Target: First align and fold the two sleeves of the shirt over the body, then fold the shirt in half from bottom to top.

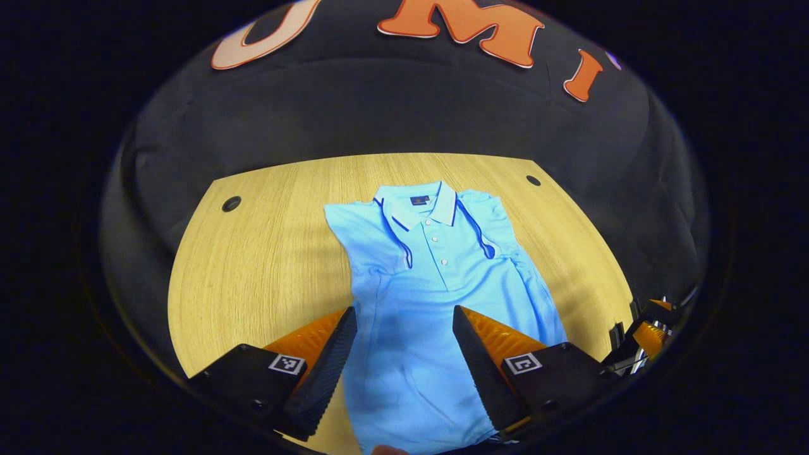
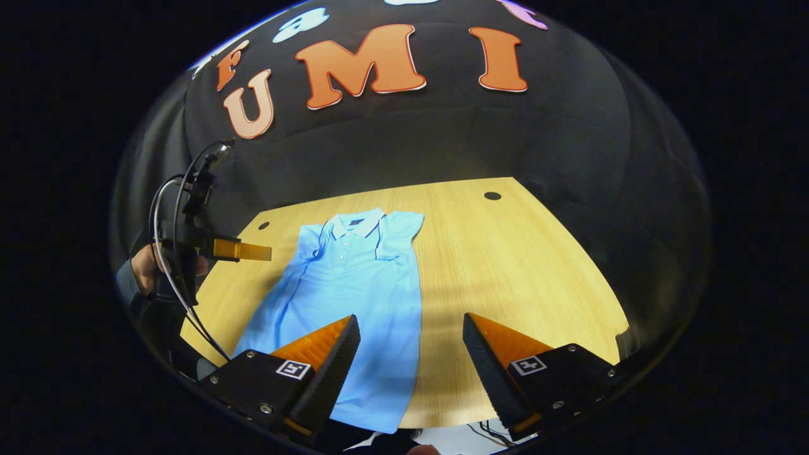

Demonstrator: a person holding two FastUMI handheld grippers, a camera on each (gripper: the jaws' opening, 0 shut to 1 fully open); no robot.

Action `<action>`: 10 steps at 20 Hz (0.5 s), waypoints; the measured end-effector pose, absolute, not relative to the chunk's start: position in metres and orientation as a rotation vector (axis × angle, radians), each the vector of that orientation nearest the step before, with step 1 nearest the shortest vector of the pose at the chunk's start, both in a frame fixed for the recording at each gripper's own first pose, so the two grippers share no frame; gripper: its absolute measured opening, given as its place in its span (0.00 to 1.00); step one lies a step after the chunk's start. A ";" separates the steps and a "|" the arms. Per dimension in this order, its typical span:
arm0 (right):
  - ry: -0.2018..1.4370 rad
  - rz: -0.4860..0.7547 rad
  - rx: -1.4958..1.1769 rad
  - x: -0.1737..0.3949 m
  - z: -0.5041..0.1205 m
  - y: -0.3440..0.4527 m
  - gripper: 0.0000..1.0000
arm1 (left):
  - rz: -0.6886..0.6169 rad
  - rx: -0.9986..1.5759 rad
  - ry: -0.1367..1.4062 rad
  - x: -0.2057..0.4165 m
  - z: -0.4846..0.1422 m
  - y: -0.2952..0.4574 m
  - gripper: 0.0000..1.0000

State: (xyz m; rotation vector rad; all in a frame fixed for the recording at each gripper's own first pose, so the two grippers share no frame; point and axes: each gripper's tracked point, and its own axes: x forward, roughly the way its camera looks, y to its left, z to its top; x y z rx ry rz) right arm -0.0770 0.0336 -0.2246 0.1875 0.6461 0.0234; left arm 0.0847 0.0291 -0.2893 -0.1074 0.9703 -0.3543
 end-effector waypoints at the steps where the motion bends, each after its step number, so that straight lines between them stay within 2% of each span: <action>1: 0.656 0.036 0.185 -0.082 -0.229 0.038 0.99 | -0.348 -0.111 0.962 0.070 -0.287 0.034 0.99; 10: 0.798 0.097 0.159 -0.131 -0.290 0.072 0.99 | -0.283 -0.075 1.015 -0.048 -0.319 0.067 0.99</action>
